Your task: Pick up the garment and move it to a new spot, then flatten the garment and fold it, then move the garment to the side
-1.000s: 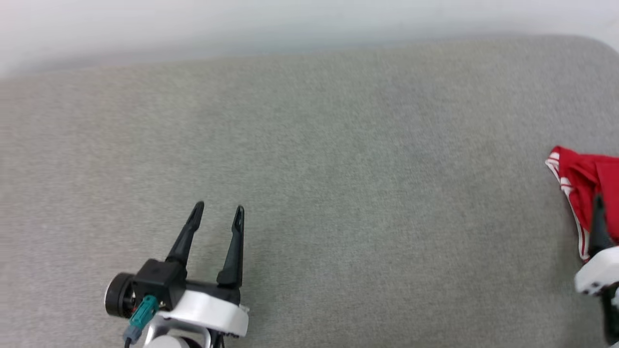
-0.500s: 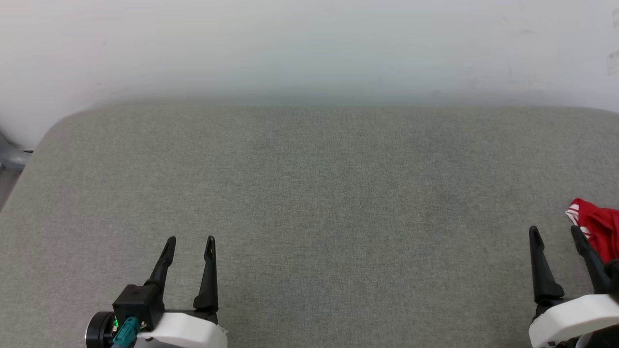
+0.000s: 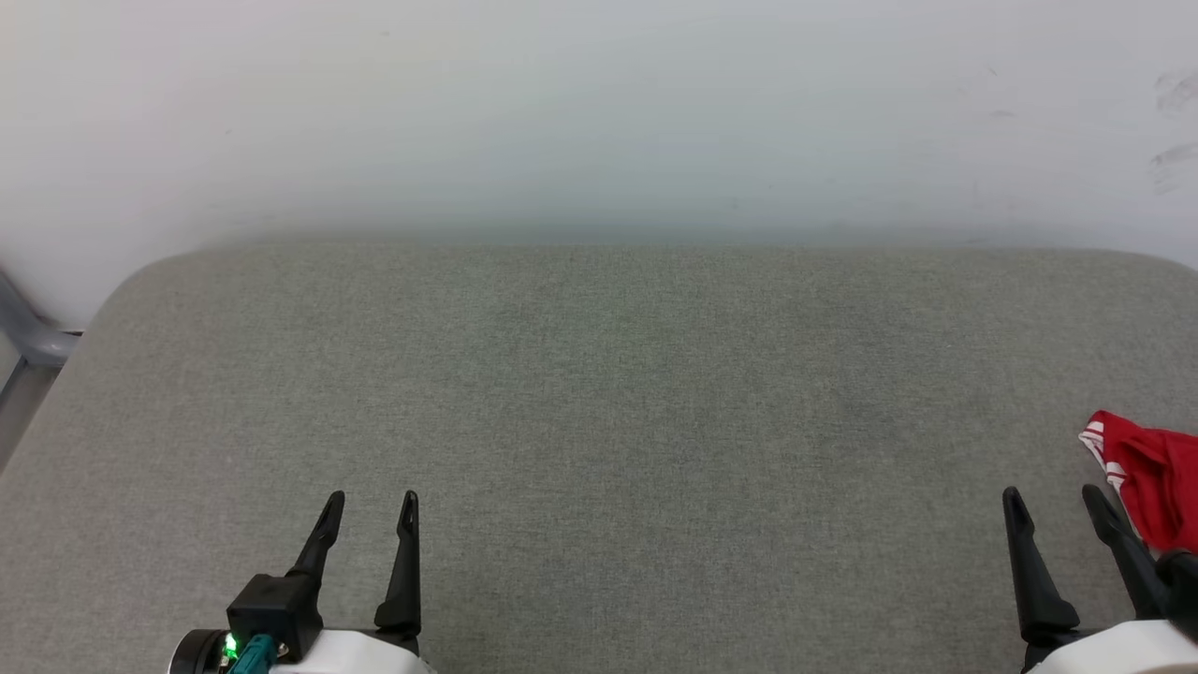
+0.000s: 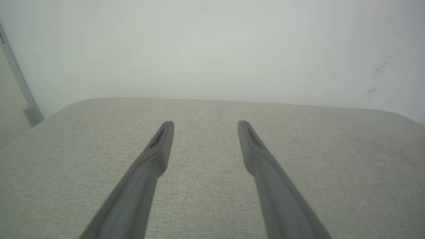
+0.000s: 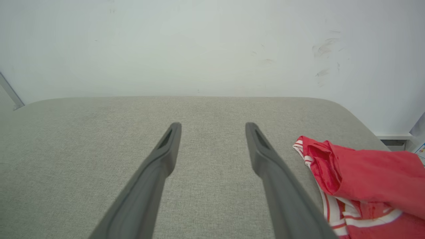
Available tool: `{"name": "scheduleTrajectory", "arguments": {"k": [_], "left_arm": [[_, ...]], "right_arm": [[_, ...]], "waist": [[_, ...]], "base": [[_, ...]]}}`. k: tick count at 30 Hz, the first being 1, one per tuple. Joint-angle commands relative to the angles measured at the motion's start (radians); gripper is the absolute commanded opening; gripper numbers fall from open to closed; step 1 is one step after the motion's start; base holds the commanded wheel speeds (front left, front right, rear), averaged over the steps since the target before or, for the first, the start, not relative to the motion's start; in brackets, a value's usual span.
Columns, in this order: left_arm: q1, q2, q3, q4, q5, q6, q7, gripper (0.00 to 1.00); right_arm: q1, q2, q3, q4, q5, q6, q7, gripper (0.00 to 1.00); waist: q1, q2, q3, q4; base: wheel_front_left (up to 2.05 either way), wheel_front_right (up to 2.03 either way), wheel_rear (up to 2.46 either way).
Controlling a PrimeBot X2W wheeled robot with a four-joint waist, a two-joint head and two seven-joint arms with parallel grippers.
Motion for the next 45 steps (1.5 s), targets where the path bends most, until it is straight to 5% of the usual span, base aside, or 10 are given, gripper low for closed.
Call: {"name": "scheduleTrajectory", "arguments": {"k": [1, 23, 24, 45], "left_arm": [[-0.001, 0.007, 0.001, 0.007, 0.001, -0.006, -0.004, 1.00], [-0.034, 0.011, -0.014, 0.050, -0.003, -0.019, -0.004, 1.00], [-0.034, 0.011, -0.014, 0.051, -0.004, -0.020, -0.004, 0.00], [-0.048, -0.028, 0.060, 0.091, -0.361, -0.055, 0.103, 0.00]], "right_arm": [[0.014, 0.003, 0.003, -0.008, 0.002, -0.001, 0.002, 1.00], [-0.002, 0.003, 0.011, 0.008, -0.007, -0.001, -0.010, 1.00], [-0.002, 0.003, 0.010, 0.009, -0.007, -0.001, -0.011, 0.00], [-0.076, 0.001, 0.018, 0.158, 0.389, 0.000, -0.003, 0.00]], "waist": [[0.0001, -0.0001, -0.001, -0.002], [0.0001, -0.0001, 0.004, 0.007], [0.0001, -0.0001, 0.005, 0.007], [0.0001, -0.0001, 0.009, 0.001]], "base": [[0.00, 0.00, 0.00], [0.00, 0.00, 0.00], [0.00, 0.00, 0.00], [0.00, 0.00, 0.00]]}}
